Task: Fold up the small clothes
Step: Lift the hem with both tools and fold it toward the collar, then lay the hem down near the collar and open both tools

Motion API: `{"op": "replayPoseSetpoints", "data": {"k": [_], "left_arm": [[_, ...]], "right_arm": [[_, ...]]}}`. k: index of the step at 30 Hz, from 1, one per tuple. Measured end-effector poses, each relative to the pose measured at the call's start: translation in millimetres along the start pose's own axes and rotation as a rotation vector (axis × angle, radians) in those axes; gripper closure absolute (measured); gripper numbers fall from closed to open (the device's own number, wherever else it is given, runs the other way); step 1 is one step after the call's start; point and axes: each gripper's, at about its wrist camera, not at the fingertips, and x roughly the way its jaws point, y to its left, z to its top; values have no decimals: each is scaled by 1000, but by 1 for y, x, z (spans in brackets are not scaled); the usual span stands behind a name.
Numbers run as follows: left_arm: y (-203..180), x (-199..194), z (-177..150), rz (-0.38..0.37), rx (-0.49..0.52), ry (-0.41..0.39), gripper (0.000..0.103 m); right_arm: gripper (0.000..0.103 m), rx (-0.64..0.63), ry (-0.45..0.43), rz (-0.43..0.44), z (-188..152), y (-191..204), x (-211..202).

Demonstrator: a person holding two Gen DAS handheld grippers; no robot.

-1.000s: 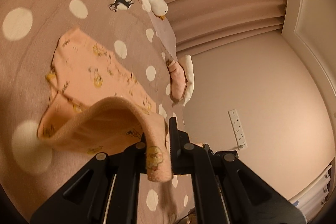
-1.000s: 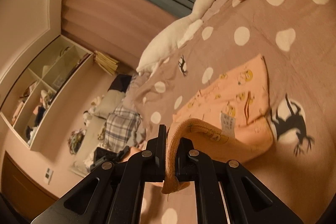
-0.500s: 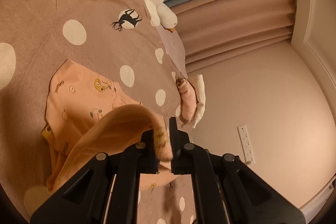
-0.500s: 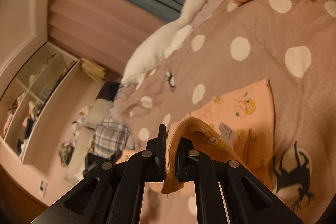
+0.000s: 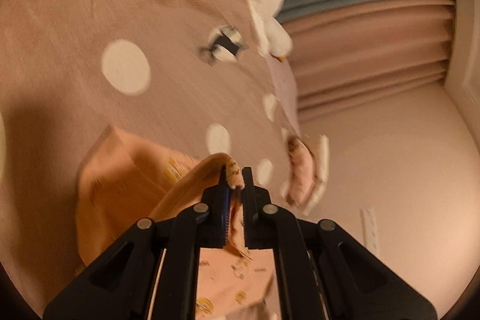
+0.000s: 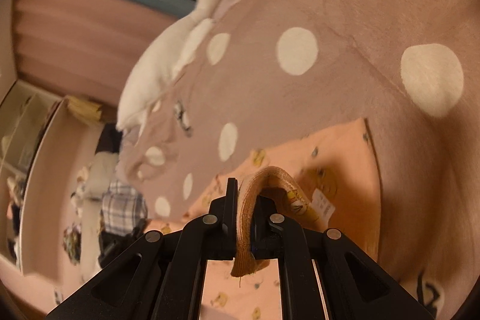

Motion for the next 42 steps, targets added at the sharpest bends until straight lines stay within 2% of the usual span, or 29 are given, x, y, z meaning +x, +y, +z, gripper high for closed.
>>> {"op": "replayPoseSetpoints", "data": {"k": [2, 3, 4, 5, 9, 11, 14, 16, 17, 19, 21, 23, 26, 30, 33, 34, 36, 38, 40, 42], "left_arm": [[5, 5, 8, 74, -7, -16, 99], [8, 5, 10, 114, -12, -29, 99], [13, 6, 13, 148, -25, -37, 99], [18, 6, 16, 160, -39, -29, 97], [22, -1, 18, 259, 3, -27, 83], [22, -9, 20, 286, 18, -37, 71], [16, -21, 15, 298, 82, -28, 70], [4, -16, 3, 269, 173, 57, 70], [-4, -9, -9, 271, 238, 130, 72], [-14, 6, -28, 304, 333, 220, 72], [-19, 29, -50, 323, 399, 329, 72], [-18, 51, -62, 333, 425, 386, 72], [-13, 85, -74, 413, 476, 424, 72], [-15, 111, -60, 434, 466, 360, 72], [-19, 121, -36, 423, 390, 257, 71], [-23, 120, -29, 432, 375, 211, 70], [-31, 108, -16, 381, 330, 137, 70], [-40, 90, -9, 340, 324, 88, 60], [-45, 75, -11, 337, 366, 78, 56], [-43, 66, -19, 336, 388, 103, 56]], "right_arm": [[90, 64, -8, -20, 7, -9, 7], [73, 97, -12, -36, 11, -15, 9], [61, 136, -19, -63, 14, -23, 10], [46, 171, -36, -84, 15, -30, 8], [45, 151, -94, -116, 15, -37, -10], [45, 94, -116, -150, 11, -35, -22], [45, -48, -105, -155, 2, -19, -34], [45, -209, -61, -149, -11, 3, -34], [46, -268, -40, -151, -17, 12, -29], [56, -377, 32, -148, -33, 26, -17], [72, -425, 114, -172, -45, 30, 4], [81, -473, 169, -201, -52, 32, 24], [83, -526, 251, -276, -59, 34, 60], [83, -587, 250, -356, -52, 47, 87], [83, -603, 177, -420, -34, 54, 102], [83, -586, 125, -425, -24, 56, 102], [83, -541, 13, -426, -8, 61, 97], [83, -508, -47, -407, 1, 65, 86], [83, -511, -84, -370, 2, 71, 69], [83, -541, -74, -362, -4, 70, 57]]}}
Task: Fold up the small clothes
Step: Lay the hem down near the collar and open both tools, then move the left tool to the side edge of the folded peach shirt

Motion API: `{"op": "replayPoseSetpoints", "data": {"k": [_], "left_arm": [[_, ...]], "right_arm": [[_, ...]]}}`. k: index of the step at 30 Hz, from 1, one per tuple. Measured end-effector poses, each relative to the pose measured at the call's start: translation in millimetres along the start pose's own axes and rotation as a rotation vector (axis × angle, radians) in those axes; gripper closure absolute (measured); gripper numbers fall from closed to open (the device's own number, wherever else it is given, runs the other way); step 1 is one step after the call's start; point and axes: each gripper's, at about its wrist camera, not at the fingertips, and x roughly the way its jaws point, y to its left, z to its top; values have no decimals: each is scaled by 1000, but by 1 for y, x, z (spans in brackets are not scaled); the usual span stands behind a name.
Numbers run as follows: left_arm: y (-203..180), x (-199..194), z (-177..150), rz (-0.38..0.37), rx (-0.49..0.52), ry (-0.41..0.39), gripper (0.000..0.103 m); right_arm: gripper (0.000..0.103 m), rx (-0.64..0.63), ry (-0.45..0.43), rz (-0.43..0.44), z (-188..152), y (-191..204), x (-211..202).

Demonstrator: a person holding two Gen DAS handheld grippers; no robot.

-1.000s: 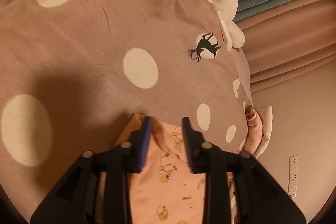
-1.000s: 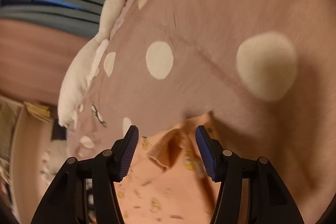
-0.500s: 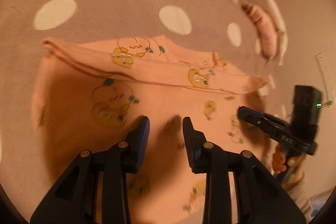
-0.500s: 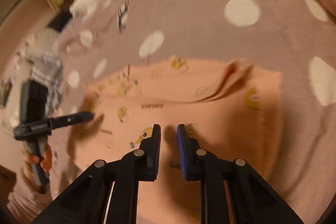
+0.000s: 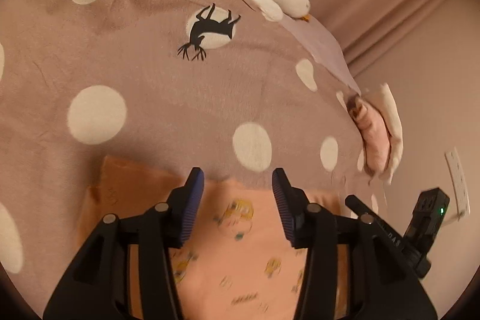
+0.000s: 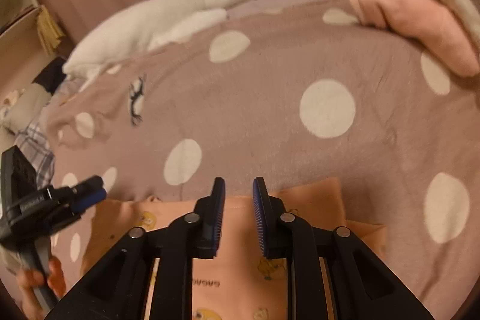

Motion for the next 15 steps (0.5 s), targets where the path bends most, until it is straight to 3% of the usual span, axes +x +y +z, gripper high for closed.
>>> {"op": "replayPoseSetpoints", "data": {"k": [3, 8, 15], "left_arm": [[5, -5, -22, 3, 36, 64, 57], [5, -12, -71, 73, 170, 151, 58], [22, -38, -129, 56, 220, 168, 58]], "right_arm": [[83, -41, 60, -12, -17, -5, -8], [83, -140, 131, -77, -50, -2, -17], [83, -287, 189, -137, -100, 10, -35]]}}
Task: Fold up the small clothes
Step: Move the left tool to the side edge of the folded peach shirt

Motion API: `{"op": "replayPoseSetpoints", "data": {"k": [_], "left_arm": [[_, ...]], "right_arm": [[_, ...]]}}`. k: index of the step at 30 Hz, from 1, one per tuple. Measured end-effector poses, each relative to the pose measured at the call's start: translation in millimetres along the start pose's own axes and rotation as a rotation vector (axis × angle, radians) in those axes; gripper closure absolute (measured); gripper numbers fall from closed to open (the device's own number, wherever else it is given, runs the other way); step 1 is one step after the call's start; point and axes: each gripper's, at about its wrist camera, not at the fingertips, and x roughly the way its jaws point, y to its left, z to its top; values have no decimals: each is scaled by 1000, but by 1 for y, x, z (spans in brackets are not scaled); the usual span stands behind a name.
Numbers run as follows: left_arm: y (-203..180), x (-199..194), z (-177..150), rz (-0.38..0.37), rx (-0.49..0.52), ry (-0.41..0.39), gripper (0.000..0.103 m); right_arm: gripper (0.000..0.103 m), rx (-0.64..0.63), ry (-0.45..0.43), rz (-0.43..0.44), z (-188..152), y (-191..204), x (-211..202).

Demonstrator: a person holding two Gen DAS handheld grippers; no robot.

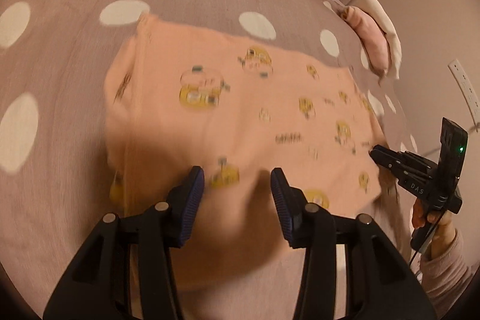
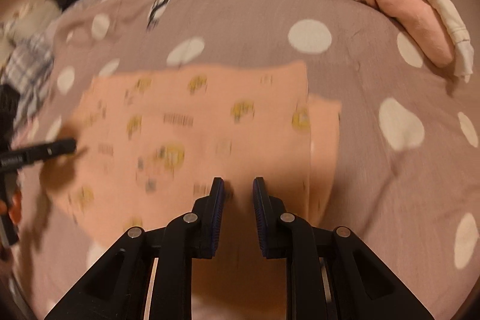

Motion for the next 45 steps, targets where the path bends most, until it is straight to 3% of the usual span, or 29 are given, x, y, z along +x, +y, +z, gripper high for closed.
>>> {"op": "replayPoseSetpoints", "data": {"k": [5, 9, 12, 13, 14, 17, 20, 26, 38, 45], "left_arm": [[11, -13, -26, -17, -36, 8, 60], [17, -34, -44, -40, -81, -7, 62], [29, -55, -53, -64, -148, -37, 50], [34, -62, -56, -65, -175, -57, 38], [39, -67, -57, -64, -193, -71, 33], [56, -70, -53, -73, -274, -86, 32], [69, -62, -45, -158, -363, -85, 32], [85, -37, -26, -269, -494, -89, 32], [81, -14, 14, -253, -464, -68, 32], [67, 7, 37, -237, -423, -36, 32]], "right_arm": [[83, -84, 30, -73, -32, 12, -6], [83, -81, 45, -77, -47, 10, -10], [83, -33, 50, -42, -48, 5, -20], [83, -22, 45, -27, -49, 4, -24], [83, -16, 37, -17, -52, 5, -29], [82, 13, -2, 35, -55, 7, -46], [74, 51, -33, 101, -54, 9, -55], [73, 75, -52, 183, -53, 22, -59], [73, 121, -60, 287, -45, 37, -48], [73, 135, -60, 340, -7, 54, -21]]}}
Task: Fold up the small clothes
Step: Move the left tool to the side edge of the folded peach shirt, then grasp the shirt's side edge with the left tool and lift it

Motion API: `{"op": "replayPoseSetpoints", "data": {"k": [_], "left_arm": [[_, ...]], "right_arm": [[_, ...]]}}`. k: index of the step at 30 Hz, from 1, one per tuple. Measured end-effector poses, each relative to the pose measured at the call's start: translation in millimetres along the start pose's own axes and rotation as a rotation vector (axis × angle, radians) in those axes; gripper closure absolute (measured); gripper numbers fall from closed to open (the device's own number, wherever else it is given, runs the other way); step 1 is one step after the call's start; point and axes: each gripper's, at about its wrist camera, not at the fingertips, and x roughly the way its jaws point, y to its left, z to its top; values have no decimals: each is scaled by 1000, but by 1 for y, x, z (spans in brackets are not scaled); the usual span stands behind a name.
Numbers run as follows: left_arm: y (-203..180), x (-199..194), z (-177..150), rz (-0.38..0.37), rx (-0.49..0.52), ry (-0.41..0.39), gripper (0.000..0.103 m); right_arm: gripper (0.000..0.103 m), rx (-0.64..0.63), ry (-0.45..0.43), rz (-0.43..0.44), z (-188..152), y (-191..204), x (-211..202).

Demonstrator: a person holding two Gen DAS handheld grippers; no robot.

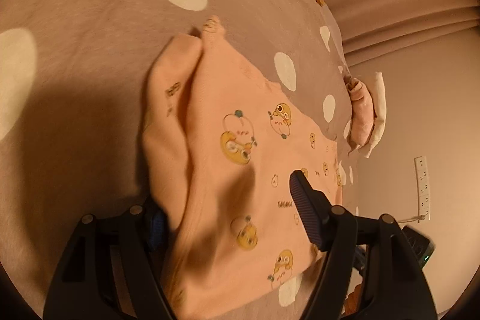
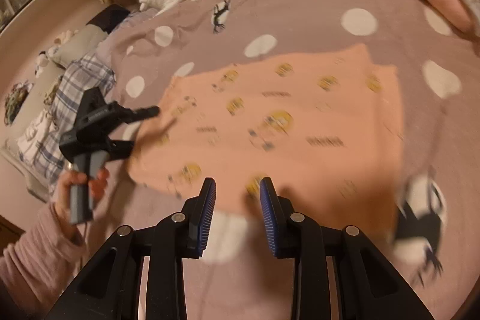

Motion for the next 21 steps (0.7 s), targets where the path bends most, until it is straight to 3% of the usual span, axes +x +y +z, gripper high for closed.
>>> {"op": "replayPoseSetpoints", "data": {"k": [3, 5, 7, 8, 14, 17, 21], "left_arm": [[-3, 4, 3, 21, 17, -4, 36], [-4, 5, 3, 84, 47, -7, 52], [-4, 6, 2, 139, 75, -4, 75], [-3, 6, 2, 156, 89, -3, 80], [1, 7, 2, 185, 132, 7, 83], [-2, 9, 2, 206, 148, 10, 83], [-3, 9, 4, 213, 145, 16, 83]], "right_arm": [[73, -11, 16, -6, 25, 12, 27], [73, -14, 39, -21, 42, 18, 50], [73, -12, 55, -60, 59, 22, 74], [73, -16, 58, -85, 68, 23, 85], [73, -11, 75, -187, 98, 22, 125], [80, -30, 121, -239, 97, 17, 142], [81, -50, 125, -243, 93, 20, 130]]}}
